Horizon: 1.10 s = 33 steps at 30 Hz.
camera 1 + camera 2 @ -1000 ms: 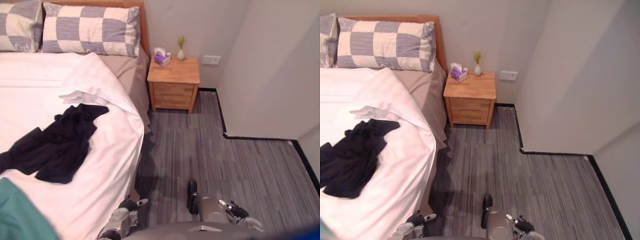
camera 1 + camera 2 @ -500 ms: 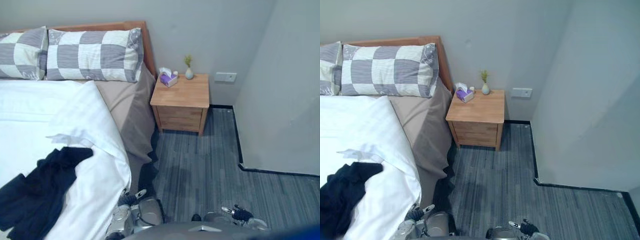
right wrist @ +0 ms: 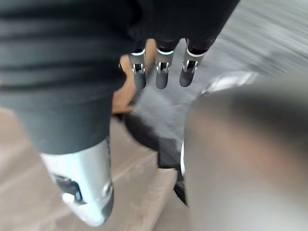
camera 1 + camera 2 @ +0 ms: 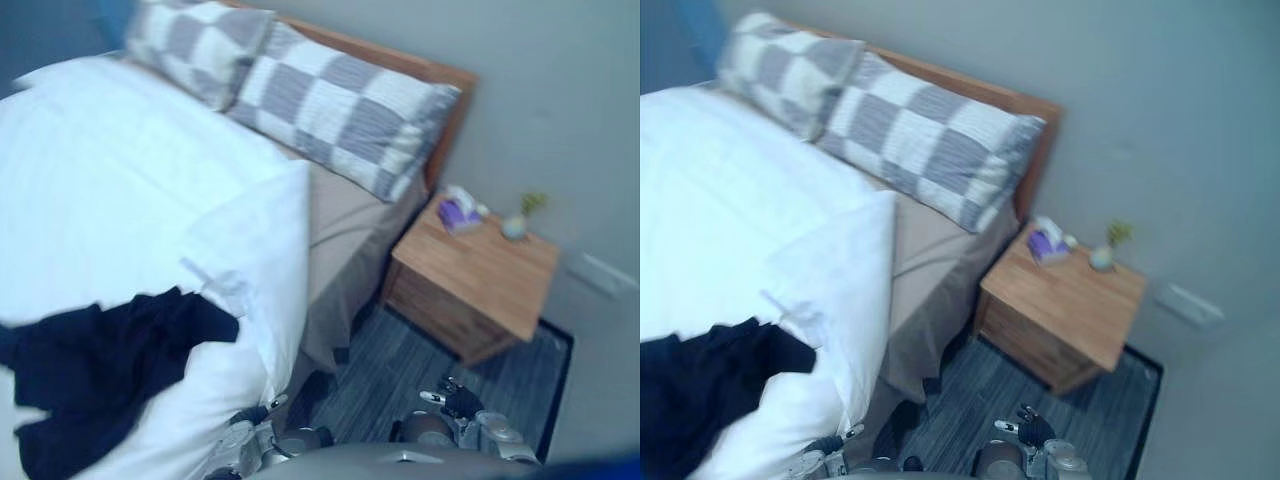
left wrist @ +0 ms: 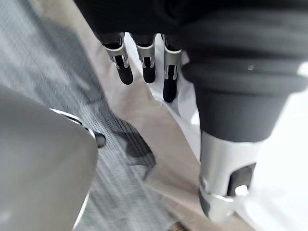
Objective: Tidy the bed and pick cloth on bed and put in laundry
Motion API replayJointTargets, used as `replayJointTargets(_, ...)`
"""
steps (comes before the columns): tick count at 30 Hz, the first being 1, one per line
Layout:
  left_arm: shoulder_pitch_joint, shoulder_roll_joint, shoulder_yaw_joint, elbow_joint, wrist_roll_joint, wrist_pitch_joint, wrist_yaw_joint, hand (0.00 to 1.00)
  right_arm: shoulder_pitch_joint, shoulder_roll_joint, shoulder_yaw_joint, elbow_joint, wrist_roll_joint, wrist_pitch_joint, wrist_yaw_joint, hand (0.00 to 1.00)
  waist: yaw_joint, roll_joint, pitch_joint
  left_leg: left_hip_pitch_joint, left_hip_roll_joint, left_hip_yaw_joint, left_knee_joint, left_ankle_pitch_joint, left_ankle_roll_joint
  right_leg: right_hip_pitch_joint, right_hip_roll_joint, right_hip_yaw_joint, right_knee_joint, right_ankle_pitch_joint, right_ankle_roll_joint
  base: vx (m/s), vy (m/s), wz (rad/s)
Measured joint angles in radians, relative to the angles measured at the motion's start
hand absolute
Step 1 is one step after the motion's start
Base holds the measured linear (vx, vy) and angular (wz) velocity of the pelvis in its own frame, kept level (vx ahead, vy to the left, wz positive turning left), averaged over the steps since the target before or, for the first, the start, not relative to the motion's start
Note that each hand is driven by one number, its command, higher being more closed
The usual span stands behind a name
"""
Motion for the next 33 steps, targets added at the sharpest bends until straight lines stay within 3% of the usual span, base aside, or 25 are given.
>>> replayJointTargets(1, 0.004, 0.012, 0.013, -0.004, -0.001, -0.010, 0.004, 0.00, 0.016, 0.017, 0.005, 0.005, 0.011, 0.001, 0.000, 0.00, 0.009, -0.046, -0.006, -0.001, -0.043, -0.049, -0.001, -0.012, -0.021, 0.014, -0.022, 0.099, -0.110, 0.033, 0.002, -0.13, -0.193, 2.10)
replayJointTargets(2, 0.007, 0.015, 0.038, -0.011, -0.002, -0.013, 0.007, 0.00, 0.026, 0.026, 0.009, 0.006, 0.011, 0.003, 0.001, 0.00, 0.023, -0.073, -0.013, 0.002, -0.059, -0.048, -0.002, -0.016, -0.028, 0.015, -0.042, 0.106, -0.124, 0.094, -0.023, 0.04, -0.317, 1.74)
replayJointTargets(3, 0.024, -0.015, 0.089, -0.013, -0.002, -0.019, 0.016, 0.00, 0.026, 0.006, 0.007, 0.005, 0.011, 0.008, 0.003, 0.00, 0.036, -0.048, -0.025, 0.005, -0.024, -0.028, 0.003, -0.008, -0.074, 0.031, -0.047, 0.048, -0.114, 0.092, -0.052, 0.19, -0.306, 1.17)
replayJointTargets(4, 0.040, -0.038, 0.104, -0.023, -0.002, -0.025, 0.020, 0.00, 0.016, -0.004, 0.012, 0.003, 0.008, 0.018, 0.003, 0.00, 0.034, -0.017, -0.031, 0.006, 0.001, -0.017, -0.004, -0.010, -0.083, 0.050, -0.039, 0.006, -0.135, 0.088, -0.060, 0.23, -0.255, 1.05)
replayJointTargets(6, 0.058, -0.062, 0.121, -0.041, -0.001, -0.035, 0.029, 0.00, 0.002, -0.008, 0.040, 0.002, 0.005, 0.036, 0.006, 0.00, 0.028, 0.010, -0.033, 0.005, 0.027, -0.015, -0.021, -0.002, -0.100, 0.087, -0.028, -0.043, -0.174, 0.092, -0.068, 0.26, -0.151, 0.77)
replayJointTargets(7, 0.062, -0.065, 0.123, -0.041, -0.001, -0.046, 0.033, 0.00, -0.004, 0.006, 0.046, 0.003, 0.005, 0.057, 0.013, 0.00, 0.028, 0.017, -0.038, 0.004, 0.055, 0.038, -0.038, 0.012, -0.111, 0.123, -0.026, -0.112, -0.210, 0.103, -0.084, 0.35, -0.126, 1.41)
replayJointTargets(11, 0.059, -0.057, 0.119, -0.044, 0.035, -0.056, 0.031, 0.00, -0.002, 0.023, 0.041, 0.006, 0.004, 0.094, 0.003, 0.00, 0.029, -0.003, -0.040, -0.012, 0.115, 0.354, -0.017, 0.024, -0.120, 0.227, -0.056, -0.344, -0.248, 0.103, -0.085, 0.25, 0.017, 1.68)
replayJointTargets(12, 0.060, -0.056, 0.119, -0.045, 0.040, -0.058, 0.030, 0.00, -0.003, 0.024, 0.039, 0.012, 0.005, 0.095, 0.000, 0.00, 0.032, -0.006, -0.040, -0.014, 0.113, 0.365, -0.016, 0.031, -0.120, 0.237, -0.062, -0.357, -0.245, 0.103, -0.085, 0.14, 0.162, 1.46)
replayJointTargets(18, 0.069, 0.003, 0.086, -0.041, 0.082, -0.083, -0.001, 0.00, -0.004, 0.061, 0.029, 0.031, 0.065, 0.096, -0.008, 0.00, 0.049, -0.046, -0.067, -0.001, 0.072, 0.357, -0.018, 0.047, -0.102, 0.280, -0.103, -0.381, -0.219, 0.100, -0.074, 0.09, 0.115, 0.49)
replayJointTargets(20, 0.073, 0.010, 0.059, -0.039, 0.112, -0.082, -0.023, 0.00, 0.009, 0.056, 0.014, 0.031, 0.092, 0.103, -0.010, 0.00, 0.029, -0.058, -0.073, 0.044, 0.036, 0.322, -0.122, 0.106, -0.101, 0.302, -0.121, -0.411, -0.210, 0.095, -0.060, 0.03, 0.027, 0.42)
replayJointTargets(22, 0.073, 0.013, 0.036, -0.040, 0.123, -0.082, -0.040, 0.00, 0.021, 0.056, -0.009, 0.031, 0.128, 0.104, -0.009, 0.00, 0.021, -0.048, -0.069, 0.087, 0.028, 0.299, -0.210, 0.157, -0.105, 0.305, -0.121, -0.417, -0.186, 0.102, -0.048, 0.01, 0.025, 0.46)
replayJointTargets(28, 0.062, 0.017, -0.003, -0.038, 0.192, -0.077, -0.078, 0.00, 0.033, 0.054, -0.041, 0.030, 0.360, 0.123, -0.070, 0.00, -0.007, -0.022, -0.043, 0.070, 0.039, 0.256, -0.216, 0.141, -0.102, 0.272, -0.122, -0.394, -0.054, 0.104, -0.047, -0.10, 0.027, 0.45)
replayJointTargets(33, 0.060, 0.025, 0.017, -0.038, 0.189, -0.045, -0.076, 0.00, 0.053, 0.056, -0.135, 0.031, 0.526, 0.147, -0.180, 0.00, -0.006, -0.006, -0.041, 0.073, 0.054, 0.327, -0.216, 0.138, -0.099, 0.252, -0.094, -0.286, -0.068, 0.123, -0.062, -0.10, 0.020, -0.17)
